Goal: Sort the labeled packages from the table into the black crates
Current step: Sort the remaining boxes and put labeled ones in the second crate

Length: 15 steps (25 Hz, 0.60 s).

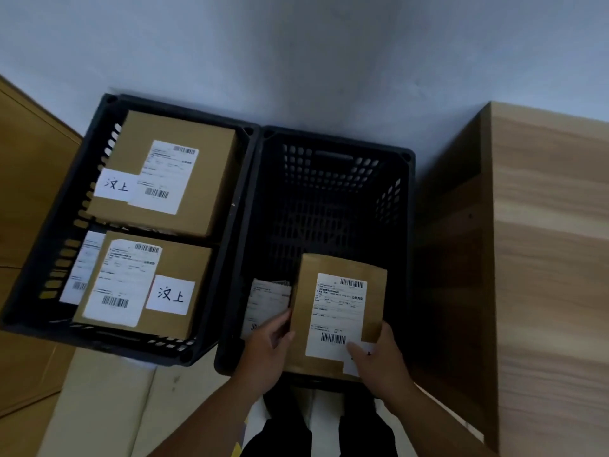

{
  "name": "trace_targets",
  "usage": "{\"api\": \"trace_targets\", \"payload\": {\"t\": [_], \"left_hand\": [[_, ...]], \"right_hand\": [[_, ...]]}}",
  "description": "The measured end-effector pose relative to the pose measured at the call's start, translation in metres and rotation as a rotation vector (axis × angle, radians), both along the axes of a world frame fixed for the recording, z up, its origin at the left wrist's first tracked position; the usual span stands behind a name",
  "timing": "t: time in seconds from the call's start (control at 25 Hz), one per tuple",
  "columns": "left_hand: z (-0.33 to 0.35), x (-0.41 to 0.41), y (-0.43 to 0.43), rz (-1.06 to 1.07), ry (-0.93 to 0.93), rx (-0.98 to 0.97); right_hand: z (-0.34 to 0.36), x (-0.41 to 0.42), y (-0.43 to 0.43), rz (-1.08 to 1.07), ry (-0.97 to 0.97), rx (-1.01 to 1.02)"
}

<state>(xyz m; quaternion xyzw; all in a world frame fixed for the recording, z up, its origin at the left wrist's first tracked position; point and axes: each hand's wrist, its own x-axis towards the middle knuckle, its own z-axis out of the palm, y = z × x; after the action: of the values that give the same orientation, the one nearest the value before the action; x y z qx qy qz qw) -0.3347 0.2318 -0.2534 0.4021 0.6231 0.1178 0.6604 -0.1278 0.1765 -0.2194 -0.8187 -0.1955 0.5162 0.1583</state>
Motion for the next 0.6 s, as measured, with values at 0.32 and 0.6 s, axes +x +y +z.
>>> {"api": "trace_targets", "payload": {"t": [0.32, 0.6], "left_hand": [[-0.004, 0.012, -0.001, -0.160, 0.102, 0.066], [0.112, 0.027, -0.015, -0.448, 0.370, 0.412]], "right_hand": [[-0.006, -0.012, -0.007, 0.019, -0.147, 0.001], [0.102, 0.012, -0.017, 0.382, -0.330, 0.311]]}}
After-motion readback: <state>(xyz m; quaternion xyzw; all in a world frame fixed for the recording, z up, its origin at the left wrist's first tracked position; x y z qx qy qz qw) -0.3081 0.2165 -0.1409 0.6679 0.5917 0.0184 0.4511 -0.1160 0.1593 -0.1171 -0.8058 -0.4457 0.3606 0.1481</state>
